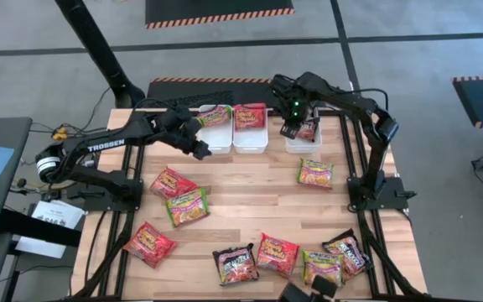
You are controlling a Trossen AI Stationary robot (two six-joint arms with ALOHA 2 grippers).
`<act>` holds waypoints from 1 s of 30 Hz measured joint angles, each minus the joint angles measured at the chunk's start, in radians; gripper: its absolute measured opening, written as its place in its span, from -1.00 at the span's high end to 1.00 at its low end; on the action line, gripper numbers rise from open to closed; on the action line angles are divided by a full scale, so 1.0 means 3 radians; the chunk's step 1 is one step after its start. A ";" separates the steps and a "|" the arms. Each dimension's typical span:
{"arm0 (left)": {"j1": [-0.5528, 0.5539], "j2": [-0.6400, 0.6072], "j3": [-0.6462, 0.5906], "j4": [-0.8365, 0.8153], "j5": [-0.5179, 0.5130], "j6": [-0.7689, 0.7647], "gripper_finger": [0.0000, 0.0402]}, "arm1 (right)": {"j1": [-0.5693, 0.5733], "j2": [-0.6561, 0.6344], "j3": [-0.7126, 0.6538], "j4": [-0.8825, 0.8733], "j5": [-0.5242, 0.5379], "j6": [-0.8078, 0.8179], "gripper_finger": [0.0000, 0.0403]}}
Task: Sort Maruchan noodles
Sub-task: Put the orange noodle pack into the middle white bin
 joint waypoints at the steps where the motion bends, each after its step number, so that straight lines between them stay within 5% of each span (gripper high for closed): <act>1: -0.0011 0.0000 0.0000 0.0000 0.0076 0.0000 0.44 | 0.0036 0.0001 0.0019 -0.0032 -0.0020 0.0032 0.19; 12: -0.0511 0.0000 0.0001 -0.0315 0.0924 0.0151 0.44 | 0.0532 0.0001 0.0112 -0.0279 -0.0024 0.0667 0.19; 30: -0.1849 0.0000 0.0001 -0.1558 0.0766 0.0239 0.44 | 0.1666 -0.0560 0.0110 -0.0444 -0.0019 0.1981 0.19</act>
